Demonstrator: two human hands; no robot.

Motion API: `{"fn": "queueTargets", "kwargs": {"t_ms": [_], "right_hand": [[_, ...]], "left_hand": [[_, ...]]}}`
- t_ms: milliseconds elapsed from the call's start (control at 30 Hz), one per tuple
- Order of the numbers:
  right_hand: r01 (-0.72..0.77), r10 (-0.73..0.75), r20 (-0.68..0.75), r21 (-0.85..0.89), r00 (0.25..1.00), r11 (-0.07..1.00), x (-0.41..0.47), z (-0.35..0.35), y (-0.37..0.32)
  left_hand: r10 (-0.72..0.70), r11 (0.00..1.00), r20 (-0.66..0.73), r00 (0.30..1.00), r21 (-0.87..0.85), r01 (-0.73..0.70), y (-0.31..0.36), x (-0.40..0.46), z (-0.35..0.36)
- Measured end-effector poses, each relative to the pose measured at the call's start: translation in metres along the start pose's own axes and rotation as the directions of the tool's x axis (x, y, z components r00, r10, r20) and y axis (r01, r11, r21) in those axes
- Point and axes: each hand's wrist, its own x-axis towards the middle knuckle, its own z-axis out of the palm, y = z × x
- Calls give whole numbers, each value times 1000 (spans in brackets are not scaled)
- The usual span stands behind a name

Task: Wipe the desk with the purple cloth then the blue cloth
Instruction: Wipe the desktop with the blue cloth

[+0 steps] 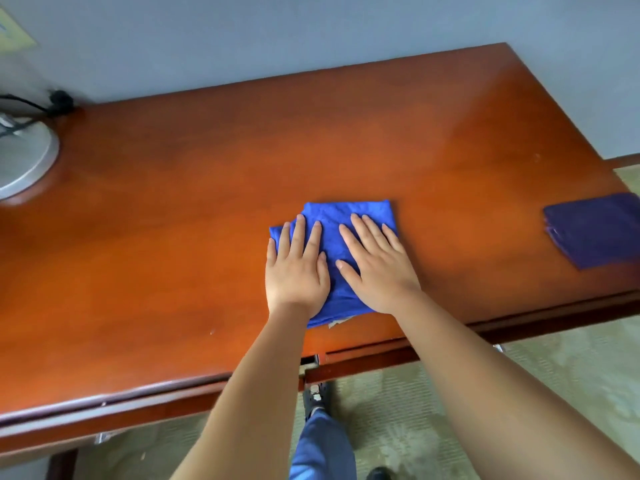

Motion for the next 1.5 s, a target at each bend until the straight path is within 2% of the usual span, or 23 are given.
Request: {"fn": "queueTargets", "kwargs": {"t_ms": [233, 433, 833, 1133, 1333, 1500], "right_hand": [[-12, 12, 21, -2, 1000, 1000, -72, 5, 4], [55, -55, 8, -2, 998, 998, -65, -1, 15], [144, -144, 19, -15, 989, 989, 38, -11, 45], [49, -49, -14, -28, 999, 998, 120, -17, 65], [1, -1, -28, -24, 1000, 1000, 123, -15, 67], [-7, 7, -15, -9, 1000, 1000, 82, -11, 65]], "left_hand": [[6, 1000, 40, 999, 0, -6, 28, -66, 8], [-7, 1000, 33, 999, 3, 7, 34, -65, 7], [-116, 993, -28, 993, -33, 115, 31, 25, 8], [-87, 995, -62, 994, -49, 84, 24, 124, 2], [-44, 999, -59, 997, -30, 43, 24, 137, 1], [-5, 1000, -33, 999, 10, 5, 30, 101, 2]]}}
